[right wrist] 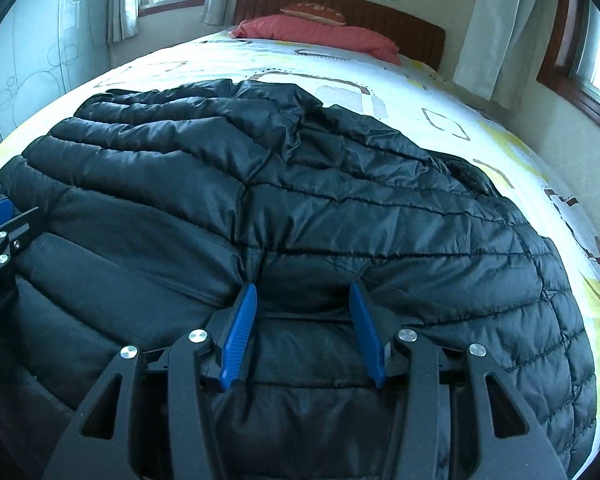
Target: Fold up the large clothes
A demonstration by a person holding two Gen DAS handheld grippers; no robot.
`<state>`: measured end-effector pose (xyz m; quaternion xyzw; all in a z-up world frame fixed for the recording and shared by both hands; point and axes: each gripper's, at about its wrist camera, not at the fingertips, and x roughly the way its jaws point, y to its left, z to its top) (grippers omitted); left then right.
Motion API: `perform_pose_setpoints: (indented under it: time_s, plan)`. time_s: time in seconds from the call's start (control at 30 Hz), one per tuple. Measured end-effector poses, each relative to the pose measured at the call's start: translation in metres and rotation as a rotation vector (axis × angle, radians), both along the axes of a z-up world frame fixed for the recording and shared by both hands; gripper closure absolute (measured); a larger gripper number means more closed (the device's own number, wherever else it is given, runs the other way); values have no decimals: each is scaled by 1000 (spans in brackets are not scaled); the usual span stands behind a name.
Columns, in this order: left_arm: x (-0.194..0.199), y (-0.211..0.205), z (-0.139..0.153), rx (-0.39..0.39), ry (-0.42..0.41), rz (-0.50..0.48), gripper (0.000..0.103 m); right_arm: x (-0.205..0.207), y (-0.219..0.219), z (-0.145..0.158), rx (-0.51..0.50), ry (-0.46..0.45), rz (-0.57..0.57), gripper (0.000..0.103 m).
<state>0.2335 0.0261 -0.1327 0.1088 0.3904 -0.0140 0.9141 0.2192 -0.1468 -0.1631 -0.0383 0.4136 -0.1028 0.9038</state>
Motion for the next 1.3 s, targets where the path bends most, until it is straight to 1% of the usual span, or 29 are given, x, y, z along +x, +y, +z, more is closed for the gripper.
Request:
perform_pose_setpoints:
  time_s: [0.17, 0.23, 0.27, 0.33, 0.4, 0.43, 0.53, 0.57, 0.6, 0.67, 0.7, 0.77, 0.8, 0.83, 0.87, 0.93, 0.97, 1.0, 1.07, 1.1, 1.13, 1.17, 1.2, 1.23, 1.27, 1.3]
  plan:
    - [-5, 21, 13, -14, -13, 54, 60, -2, 1, -1, -7, -9, -1, 54]
    - [-4, 42, 19, -34, -12, 109, 60, -1, 0, -2, -4, -10, 0, 54]
    - [-2, 56, 22, -61, -4, 143, 59, -2, 1, -2, -3, -10, -1, 54]
    - [3, 83, 24, -122, 18, 201, 50, -3, 2, -2, -3, -13, -1, 54]
    - [8, 112, 23, -200, 51, 263, 44, -3, 2, -1, -1, -13, 0, 54]
    - [11, 130, 19, -276, 81, 284, 40, -3, 2, -1, 0, -13, 0, 54]
    - [18, 164, 8, -477, 149, 304, 36, -3, 1, -1, 0, -14, 0, 54]
    - [20, 168, 6, -502, 155, 299, 36, -3, 1, -2, 0, -14, 0, 54]
    - [23, 172, 4, -528, 161, 293, 35, -3, 1, -1, 0, -15, 0, 54]
    - [33, 178, -4, -595, 203, 263, 34, -3, 1, -1, 0, -14, 0, 54]
    - [37, 179, -9, -624, 228, 250, 31, -3, 1, -1, 0, -14, 0, 54]
    - [48, 185, -27, -756, 328, 210, 30, -3, 1, -2, 0, -15, 0, 54]
    - [50, 187, -34, -818, 359, 201, 30, -3, 2, -2, -1, -16, 0, 54]
    - [50, 192, -40, -891, 373, 187, 29, -3, 1, -1, -1, -16, 0, 54]
    - [48, 195, -41, -916, 372, 169, 29, -3, 2, -1, -2, -17, -1, 54]
    - [44, 189, -43, -984, 409, 112, 31, -3, 1, 0, -4, -18, -1, 54]
    - [44, 187, -43, -996, 418, 95, 31, -3, 2, 0, -6, -18, -1, 54]
    - [42, 182, -39, -964, 404, 76, 31, -3, 2, 0, -5, -18, -1, 54]
    - [43, 179, -38, -902, 374, 71, 30, -3, 2, -1, -2, -17, -1, 54]
    - [44, 178, -42, -905, 371, 83, 26, -3, 2, -1, -4, -18, -1, 54]
    - [44, 179, -46, -931, 374, 104, 27, -3, 3, -2, -5, -18, -1, 54]
    - [45, 179, -45, -941, 370, 117, 27, -3, 3, -1, -4, -19, -2, 54]
    - [46, 178, -43, -943, 370, 119, 34, -3, 3, -1, -4, -19, -2, 54]
    - [46, 176, -40, -958, 375, 114, 45, -3, 3, -2, -3, -18, -3, 54]
    - [44, 175, -37, -975, 370, 113, 50, -3, 3, -2, -4, -19, -2, 54]
    - [43, 175, -35, -978, 362, 107, 59, -3, 3, -2, -6, -19, -2, 54]
